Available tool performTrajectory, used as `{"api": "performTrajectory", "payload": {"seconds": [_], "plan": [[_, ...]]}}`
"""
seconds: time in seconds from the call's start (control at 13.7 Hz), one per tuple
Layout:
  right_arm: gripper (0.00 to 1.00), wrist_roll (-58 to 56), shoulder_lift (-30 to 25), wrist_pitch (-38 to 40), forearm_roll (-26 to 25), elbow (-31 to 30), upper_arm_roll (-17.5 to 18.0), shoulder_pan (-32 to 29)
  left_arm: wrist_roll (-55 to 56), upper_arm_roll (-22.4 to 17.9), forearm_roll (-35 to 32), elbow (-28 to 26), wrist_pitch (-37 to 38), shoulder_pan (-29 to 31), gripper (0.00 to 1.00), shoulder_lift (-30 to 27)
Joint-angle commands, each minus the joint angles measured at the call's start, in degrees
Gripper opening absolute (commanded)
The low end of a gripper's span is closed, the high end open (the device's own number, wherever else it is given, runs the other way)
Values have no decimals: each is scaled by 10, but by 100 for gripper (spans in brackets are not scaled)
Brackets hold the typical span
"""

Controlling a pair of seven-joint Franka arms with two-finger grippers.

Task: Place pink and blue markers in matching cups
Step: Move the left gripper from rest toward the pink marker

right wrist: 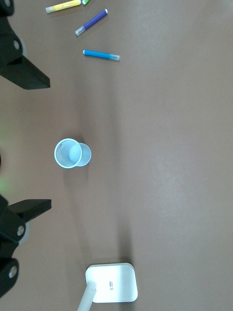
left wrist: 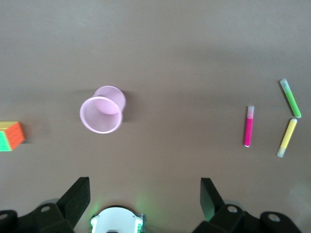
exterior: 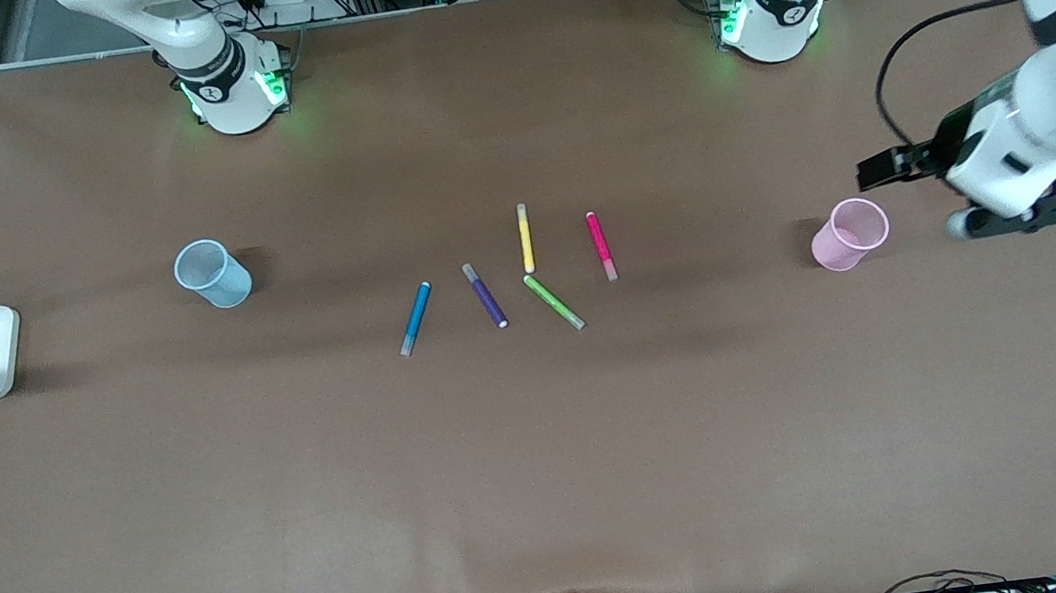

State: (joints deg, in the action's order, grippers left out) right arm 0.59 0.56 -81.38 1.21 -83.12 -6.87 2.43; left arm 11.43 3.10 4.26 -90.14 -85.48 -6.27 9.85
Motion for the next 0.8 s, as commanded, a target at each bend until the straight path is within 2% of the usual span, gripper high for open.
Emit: {"api": "performTrajectory", "payload": {"seconds": [0.0,0.44,0.73], "plan": [[100,6,7,6,-1,13,4,-8,11,4,5,11,8,-28,100,44],[100,6,8,6,-2,14,5,-8,51,5,5,-20,-50,-81,100,94],[100,6,8,6,-1,14,4,-8,110,5,6,-15,-69,-122,100,127]]}}
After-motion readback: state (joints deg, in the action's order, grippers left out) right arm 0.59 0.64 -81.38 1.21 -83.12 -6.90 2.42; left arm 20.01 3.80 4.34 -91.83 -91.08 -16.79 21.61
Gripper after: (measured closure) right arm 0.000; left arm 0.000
